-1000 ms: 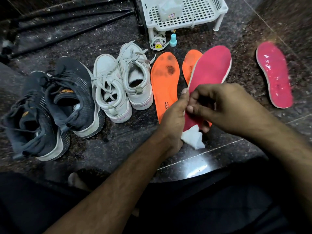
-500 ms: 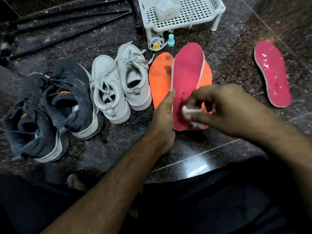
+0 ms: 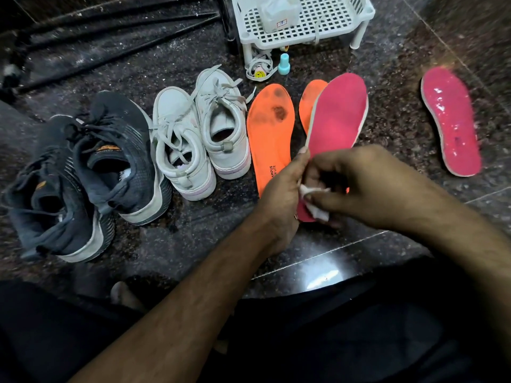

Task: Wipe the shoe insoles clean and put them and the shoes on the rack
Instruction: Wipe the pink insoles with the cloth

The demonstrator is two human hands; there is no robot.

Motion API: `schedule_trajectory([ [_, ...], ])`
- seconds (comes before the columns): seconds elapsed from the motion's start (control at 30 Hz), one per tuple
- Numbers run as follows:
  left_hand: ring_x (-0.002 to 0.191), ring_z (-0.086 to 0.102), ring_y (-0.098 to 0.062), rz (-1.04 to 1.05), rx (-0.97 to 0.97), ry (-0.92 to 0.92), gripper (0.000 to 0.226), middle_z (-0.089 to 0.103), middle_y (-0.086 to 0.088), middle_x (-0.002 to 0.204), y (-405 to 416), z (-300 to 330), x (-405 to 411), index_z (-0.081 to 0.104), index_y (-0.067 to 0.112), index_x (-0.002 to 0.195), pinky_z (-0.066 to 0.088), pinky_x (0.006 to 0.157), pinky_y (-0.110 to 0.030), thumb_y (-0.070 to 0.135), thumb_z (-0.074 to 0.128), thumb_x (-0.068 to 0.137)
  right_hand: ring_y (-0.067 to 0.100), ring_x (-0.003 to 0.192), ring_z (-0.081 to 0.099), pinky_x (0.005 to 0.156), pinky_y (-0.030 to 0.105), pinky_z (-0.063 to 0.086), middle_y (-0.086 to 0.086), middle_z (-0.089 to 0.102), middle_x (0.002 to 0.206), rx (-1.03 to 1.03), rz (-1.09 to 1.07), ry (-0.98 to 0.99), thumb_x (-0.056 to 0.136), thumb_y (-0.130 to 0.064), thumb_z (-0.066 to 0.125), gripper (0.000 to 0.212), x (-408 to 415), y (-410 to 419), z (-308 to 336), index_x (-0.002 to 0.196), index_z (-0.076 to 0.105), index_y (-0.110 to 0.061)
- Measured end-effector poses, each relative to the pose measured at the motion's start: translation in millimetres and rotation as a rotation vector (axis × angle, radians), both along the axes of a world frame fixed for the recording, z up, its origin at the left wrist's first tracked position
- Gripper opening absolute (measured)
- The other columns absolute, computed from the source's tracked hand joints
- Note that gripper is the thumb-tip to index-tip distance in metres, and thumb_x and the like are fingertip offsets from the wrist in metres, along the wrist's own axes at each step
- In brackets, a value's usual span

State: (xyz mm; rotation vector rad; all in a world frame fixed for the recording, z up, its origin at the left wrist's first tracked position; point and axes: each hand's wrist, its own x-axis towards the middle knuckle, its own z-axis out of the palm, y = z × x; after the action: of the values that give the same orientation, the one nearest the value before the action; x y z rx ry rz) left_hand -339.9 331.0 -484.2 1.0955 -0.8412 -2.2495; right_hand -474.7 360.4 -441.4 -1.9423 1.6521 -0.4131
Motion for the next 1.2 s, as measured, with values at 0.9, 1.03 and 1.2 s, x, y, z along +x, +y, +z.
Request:
schedule_trajectory([
  [0.9,0.049,0.061,-0.018,-0.151,-0.107,0.074,0.07,0.069,-0.005,0.078,3.9,-0.8,0.6,0.055,0.014,0.129,0.045,0.035,-0.024,0.061,0.01,0.103,0.008,0.059,0.067,0.061,0.026,0.053,-0.008,0.071,0.07,0.009,-0.286,-0.189,0.084,-0.025,0.076,0.01,-7.1,-4.5,-5.5,0.086,0.067,-0.024],
  [1.03,0.05,0.06,-0.016,-0.033,-0.006,0.103,0.069,0.066,-0.005,0.071,0.8,0.5,3.3,0.067,0.014,0.098,0.047,0.04,-0.025,0.064,0.019,0.102,-0.001,0.059,0.061,0.057,0.011,0.04,-0.014,0.067,0.066,0.134,-0.005,-0.062,0.08,-0.023,0.08,0.016,8.4,-0.1,-5.1,0.079,0.064,-0.026],
  [1.2,0.046,0.055,-0.017,-0.109,-0.089,0.063,0.077,0.068,0.001,0.069,-0.2,1.0,0.6,0.064,0.016,0.118,0.04,0.035,-0.023,0.064,0.006,0.102,0.001,0.057,0.065,0.063,0.022,0.052,-0.009,0.07,0.065,0.042,-0.192,-0.143,0.081,-0.021,0.078,0.01,-2.4,-1.4,1.8,0.081,0.069,-0.023],
])
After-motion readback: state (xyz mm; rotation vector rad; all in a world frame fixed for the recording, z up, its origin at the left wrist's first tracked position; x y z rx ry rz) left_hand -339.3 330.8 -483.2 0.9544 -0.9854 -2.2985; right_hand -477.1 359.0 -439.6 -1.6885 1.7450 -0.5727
